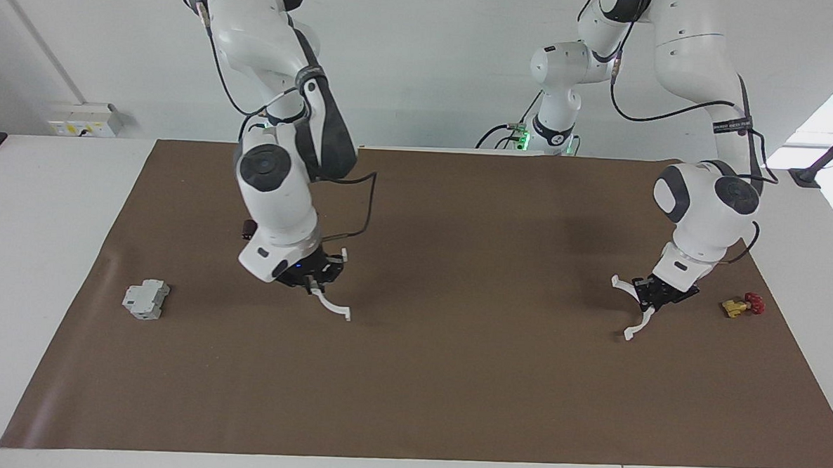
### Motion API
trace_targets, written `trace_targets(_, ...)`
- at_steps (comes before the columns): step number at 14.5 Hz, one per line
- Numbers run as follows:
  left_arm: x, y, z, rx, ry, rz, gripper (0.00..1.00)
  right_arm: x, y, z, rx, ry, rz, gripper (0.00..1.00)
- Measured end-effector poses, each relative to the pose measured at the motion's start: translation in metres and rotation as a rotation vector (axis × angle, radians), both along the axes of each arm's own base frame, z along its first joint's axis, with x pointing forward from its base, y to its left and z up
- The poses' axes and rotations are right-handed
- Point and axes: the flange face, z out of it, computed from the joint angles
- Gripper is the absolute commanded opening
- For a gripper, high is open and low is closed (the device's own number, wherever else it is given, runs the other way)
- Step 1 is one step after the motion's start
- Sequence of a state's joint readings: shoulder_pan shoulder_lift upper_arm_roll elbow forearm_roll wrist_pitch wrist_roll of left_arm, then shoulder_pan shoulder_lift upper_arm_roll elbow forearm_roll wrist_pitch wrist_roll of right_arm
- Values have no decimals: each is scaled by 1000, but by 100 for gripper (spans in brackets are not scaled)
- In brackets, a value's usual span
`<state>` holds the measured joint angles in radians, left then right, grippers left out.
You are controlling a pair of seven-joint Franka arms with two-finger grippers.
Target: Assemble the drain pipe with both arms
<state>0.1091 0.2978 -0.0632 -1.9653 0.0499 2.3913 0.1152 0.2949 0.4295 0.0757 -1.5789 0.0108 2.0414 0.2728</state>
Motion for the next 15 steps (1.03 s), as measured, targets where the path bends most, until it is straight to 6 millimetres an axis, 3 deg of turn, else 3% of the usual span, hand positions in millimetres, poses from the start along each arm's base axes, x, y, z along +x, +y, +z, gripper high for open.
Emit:
trace_targets(2,-1,0,8,1,4,0,0,-21,67,-17,16,-16,-23,0)
trace_targets(3,0,0,13,2,10,0,0,-28,88,-28,21,-20,-22,0)
trace_targets(5,-1,-4,27,4,16,-5,0,-33,111,-46,41,-33,-34,0)
trace_targets(10,-6,-14,50,7,21,-13,0,-46,134,-59,48,-15,-13,0)
trace_targets(13,-4,-48,56,2,22,-18,0,-47,138,-77,42,-2,-8,0)
trace_targets(15,-5,-87,59,-4,20,-3,0,-46,137,-91,36,10,-21,0)
